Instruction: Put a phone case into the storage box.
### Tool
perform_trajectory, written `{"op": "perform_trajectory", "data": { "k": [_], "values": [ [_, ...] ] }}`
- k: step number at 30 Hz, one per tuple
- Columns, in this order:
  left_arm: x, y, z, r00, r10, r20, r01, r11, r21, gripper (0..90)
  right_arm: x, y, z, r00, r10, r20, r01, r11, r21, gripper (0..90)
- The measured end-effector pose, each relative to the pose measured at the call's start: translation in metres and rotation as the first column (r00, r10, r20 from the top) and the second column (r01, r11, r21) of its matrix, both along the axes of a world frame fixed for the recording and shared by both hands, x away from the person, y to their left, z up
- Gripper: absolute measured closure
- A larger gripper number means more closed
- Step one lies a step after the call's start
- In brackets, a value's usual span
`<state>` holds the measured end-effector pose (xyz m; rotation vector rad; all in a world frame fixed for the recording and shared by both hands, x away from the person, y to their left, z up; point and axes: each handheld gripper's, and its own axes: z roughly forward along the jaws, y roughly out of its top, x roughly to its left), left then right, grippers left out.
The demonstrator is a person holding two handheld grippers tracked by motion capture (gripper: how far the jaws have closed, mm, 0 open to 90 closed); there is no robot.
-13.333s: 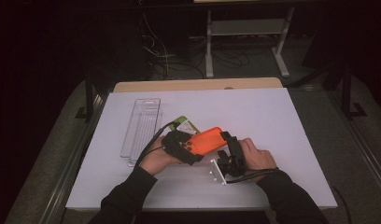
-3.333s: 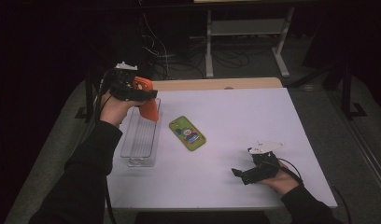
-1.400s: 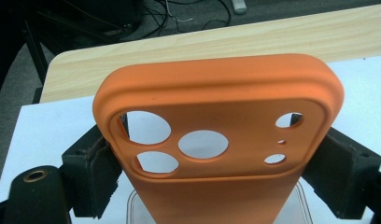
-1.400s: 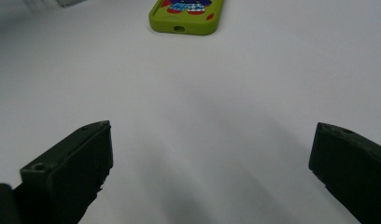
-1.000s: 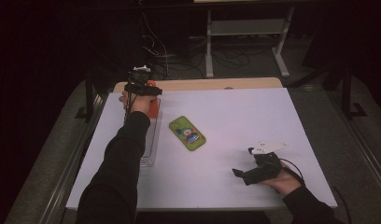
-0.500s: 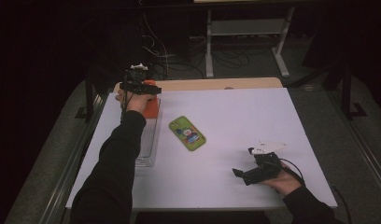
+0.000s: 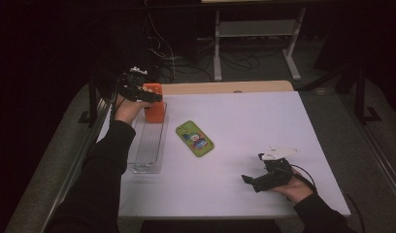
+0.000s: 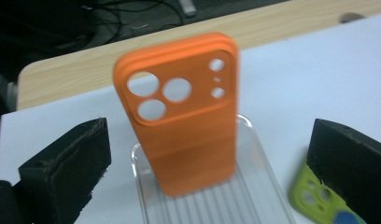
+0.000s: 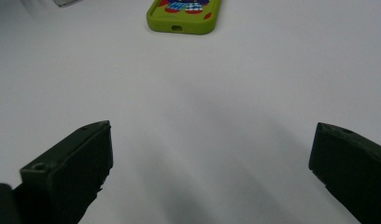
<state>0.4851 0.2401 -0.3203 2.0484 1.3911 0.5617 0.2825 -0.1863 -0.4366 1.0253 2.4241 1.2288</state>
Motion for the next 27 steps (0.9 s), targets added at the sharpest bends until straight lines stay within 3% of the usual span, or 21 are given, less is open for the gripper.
{"op": "perform_trajectory", "data": {
  "k": [7,12,18,27],
  "values": [
    [-0.028,-0.007,0.012,0.9918,-0.126,0.019,0.127,0.9914,-0.032,0.0,0.001,0.0,0.001,1.0,-0.006,0.006,0.006,1.0,-0.003,0.0],
    [-0.046,-0.017,0.017,0.9792,-0.201,0.028,0.202,0.977,-0.066,0.0,0.002,0.001,0.001,1.0,-0.007,0.004,0.007,1.0,-0.001,0.0],
    [-0.065,-0.032,0.014,0.9578,-0.285,0.036,0.287,0.9533,-0.093,0.0,0.002,0.0,0.002,0.9999,-0.012,-0.004,0.012,1.0,-0.001,0.0],
    [-0.089,-0.057,0.002,0.9166,-0.396,0.055,0.4,0.9088,-0.12,0.0,0.002,0.0,0.002,0.9999,-0.012,-0.004,0.012,1.0,0.0,0.0]
  ]
}}
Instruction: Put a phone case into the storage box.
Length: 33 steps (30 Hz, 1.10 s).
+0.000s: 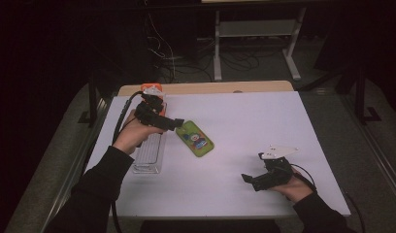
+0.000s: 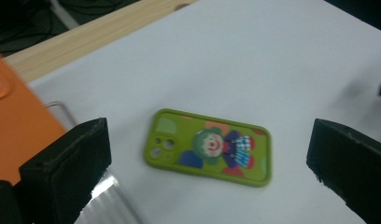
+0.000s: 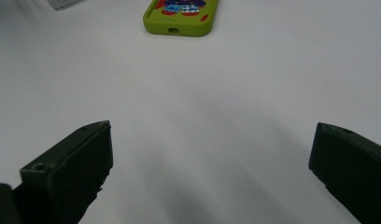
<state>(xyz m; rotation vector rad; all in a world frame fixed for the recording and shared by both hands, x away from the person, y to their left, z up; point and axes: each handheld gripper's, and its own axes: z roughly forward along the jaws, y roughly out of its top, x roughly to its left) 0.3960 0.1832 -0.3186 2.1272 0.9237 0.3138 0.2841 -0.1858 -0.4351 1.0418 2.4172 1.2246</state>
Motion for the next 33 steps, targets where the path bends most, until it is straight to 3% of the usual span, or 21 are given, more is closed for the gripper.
{"op": "perform_trajectory", "data": {
  "k": [6,13,17,21,33],
  "values": [
    [-0.016,-0.012,-0.012,0.9977,-0.068,0.004,0.068,0.9976,-0.015,0.0,0.0,0.0,0.0,1.0,-0.001,-0.002,0.001,1.0,-0.004,0.0],
    [-0.04,-0.026,-0.032,0.9917,-0.128,0.015,0.128,0.9917,0.009,0.0,0.001,0.0,0.0,1.0,-0.002,0.003,0.002,1.0,0.0,0.0],
    [-0.053,-0.032,-0.041,0.9867,-0.162,0.013,0.162,0.9867,-0.008,0.0,0.0,0.0,0.0,1.0,-0.001,0.002,0.001,1.0,-0.001,0.0],
    [-0.065,-0.035,-0.052,0.9802,-0.197,0.016,0.197,0.9804,0.008,0.0,0.0,-0.001,0.001,1.0,-0.005,0.002,0.005,1.0,0.0,0.0],
    [-0.098,-0.038,-0.088,0.9741,-0.226,0.014,0.225,0.9735,0.04,0.0,0.002,0.0,0.004,0.9998,-0.018,-0.002,0.018,1.0,0.006,0.0]
  ]
}}
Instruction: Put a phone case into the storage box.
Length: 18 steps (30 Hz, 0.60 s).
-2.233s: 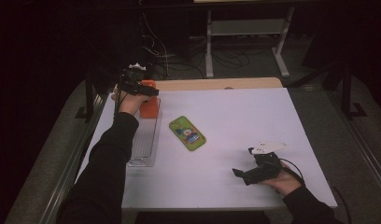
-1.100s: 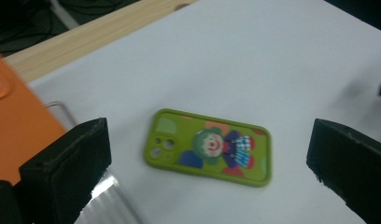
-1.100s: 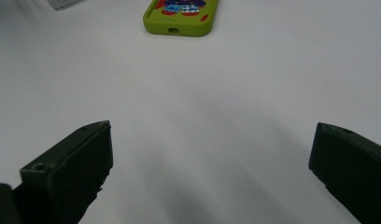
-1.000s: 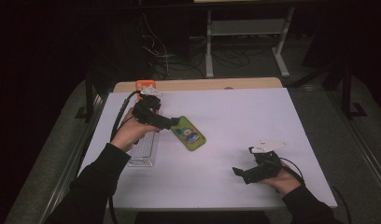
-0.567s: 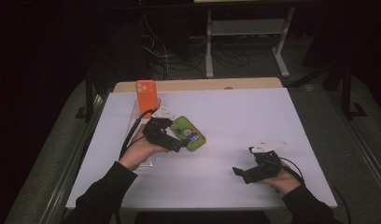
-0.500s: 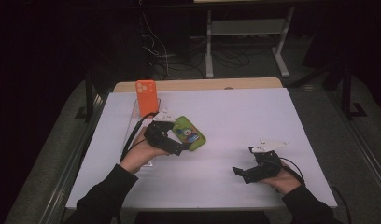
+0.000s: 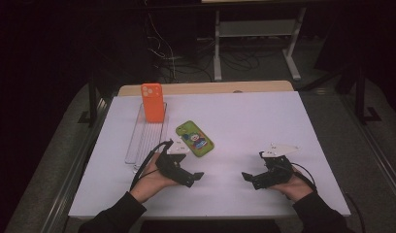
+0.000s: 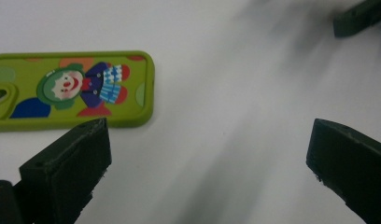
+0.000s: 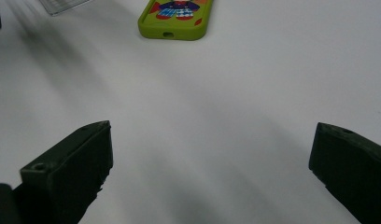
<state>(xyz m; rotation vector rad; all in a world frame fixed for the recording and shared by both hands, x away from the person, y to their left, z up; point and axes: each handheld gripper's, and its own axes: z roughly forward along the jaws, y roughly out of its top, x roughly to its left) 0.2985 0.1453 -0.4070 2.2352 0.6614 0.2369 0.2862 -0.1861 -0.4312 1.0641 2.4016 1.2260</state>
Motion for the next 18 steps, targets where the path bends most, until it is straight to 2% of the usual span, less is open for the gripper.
{"op": "perform_trajectory", "data": {
  "k": [3,8,14,18],
  "values": [
    [-0.004,0.004,-0.005,0.9999,-0.006,0.008,0.006,0.9999,0.009,0.0,0.001,0.0,0.002,0.9999,-0.009,-0.01,0.01,1.0,0.007,0.0],
    [-0.006,0.008,-0.007,0.9998,-0.011,0.016,0.011,0.9999,-0.007,0.0,0.004,0.004,0.005,0.9991,-0.022,-0.035,0.023,1.0,0.011,0.0],
    [-0.005,0.01,-0.006,0.9996,-0.013,0.025,0.013,0.9999,-0.007,0.0,0.011,0.013,0.011,0.999,-0.003,-0.044,0.003,1.0,-0.005,0.0],
    [-0.006,0.009,-0.007,0.9998,-0.012,0.017,0.013,0.9998,-0.012,0.0,0.015,0.017,0.016,0.9982,0.007,-0.059,-0.008,1.0,-0.015,0.0]
  ]
}}
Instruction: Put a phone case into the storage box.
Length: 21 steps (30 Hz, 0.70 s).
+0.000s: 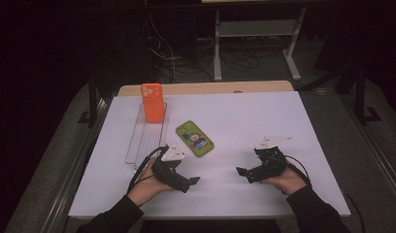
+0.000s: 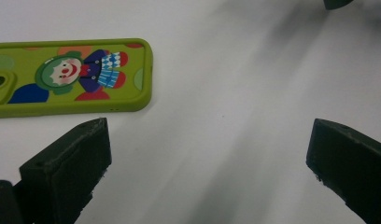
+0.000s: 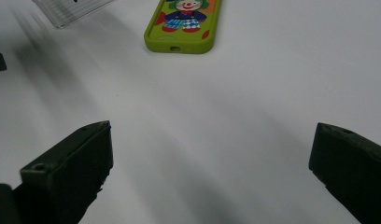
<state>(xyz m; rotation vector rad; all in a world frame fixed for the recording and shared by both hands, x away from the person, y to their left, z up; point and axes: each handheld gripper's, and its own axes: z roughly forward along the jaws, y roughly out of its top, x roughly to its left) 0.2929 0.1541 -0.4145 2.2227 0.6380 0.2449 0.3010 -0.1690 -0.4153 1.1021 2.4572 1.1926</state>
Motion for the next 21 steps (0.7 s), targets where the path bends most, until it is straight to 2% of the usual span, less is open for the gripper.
{"op": "perform_trajectory", "data": {
  "k": [5,18,21],
  "values": [
    [0.0,0.0,0.0,1.0,-0.001,-0.004,0.001,1.0,0.004,0.0,0.007,0.008,0.006,0.9992,0.01,-0.038,-0.01,1.0,0.001,0.0],
    [-0.001,0.0,-0.001,1.0,0.001,-0.005,-0.001,0.9999,0.011,0.0,0.023,0.041,0.012,0.9964,0.039,-0.075,-0.043,0.998,-0.046,0.0],
    [-0.001,0.0,-0.001,0.9999,0.005,-0.009,-0.005,1.0,0.001,0.0,0.028,0.05,0.013,0.9963,0.043,-0.074,-0.046,0.998,-0.041,0.0]
  ]
}}
